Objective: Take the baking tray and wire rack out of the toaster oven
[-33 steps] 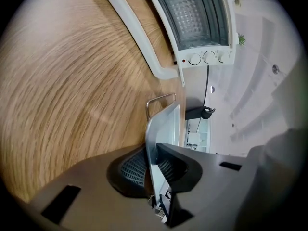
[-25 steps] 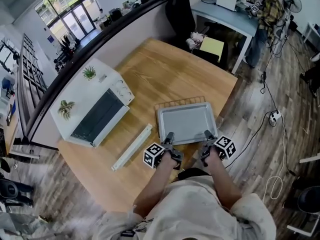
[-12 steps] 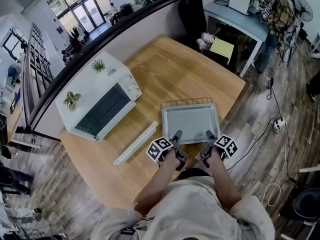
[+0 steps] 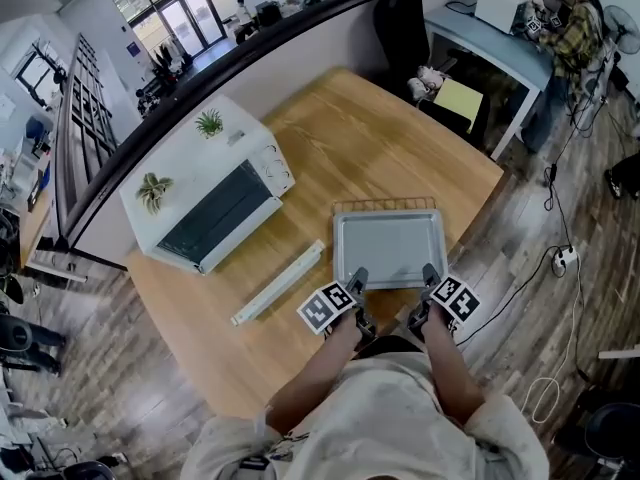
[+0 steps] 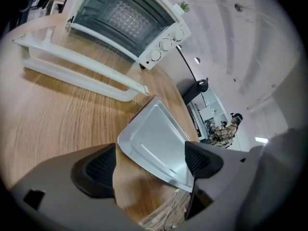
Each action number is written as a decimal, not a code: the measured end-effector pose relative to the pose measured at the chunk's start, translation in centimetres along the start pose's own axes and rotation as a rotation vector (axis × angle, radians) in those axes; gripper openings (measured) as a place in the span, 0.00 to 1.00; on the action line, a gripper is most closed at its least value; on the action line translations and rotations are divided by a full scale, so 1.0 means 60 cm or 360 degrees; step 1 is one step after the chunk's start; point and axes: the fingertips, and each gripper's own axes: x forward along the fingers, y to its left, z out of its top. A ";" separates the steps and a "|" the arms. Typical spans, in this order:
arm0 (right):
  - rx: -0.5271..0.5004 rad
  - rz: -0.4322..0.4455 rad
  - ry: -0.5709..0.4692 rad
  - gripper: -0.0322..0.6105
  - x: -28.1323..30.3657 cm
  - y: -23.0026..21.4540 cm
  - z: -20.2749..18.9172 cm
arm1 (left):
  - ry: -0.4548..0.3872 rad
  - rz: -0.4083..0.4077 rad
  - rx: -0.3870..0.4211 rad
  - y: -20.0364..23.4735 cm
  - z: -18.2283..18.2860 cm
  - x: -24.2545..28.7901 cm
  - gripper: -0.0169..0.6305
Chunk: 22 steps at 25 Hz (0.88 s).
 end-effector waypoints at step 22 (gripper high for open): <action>-0.1078 0.0384 -0.0222 0.63 0.002 0.245 -0.004 | -0.0534 0.0261 0.0442 0.078 0.114 -0.122 0.71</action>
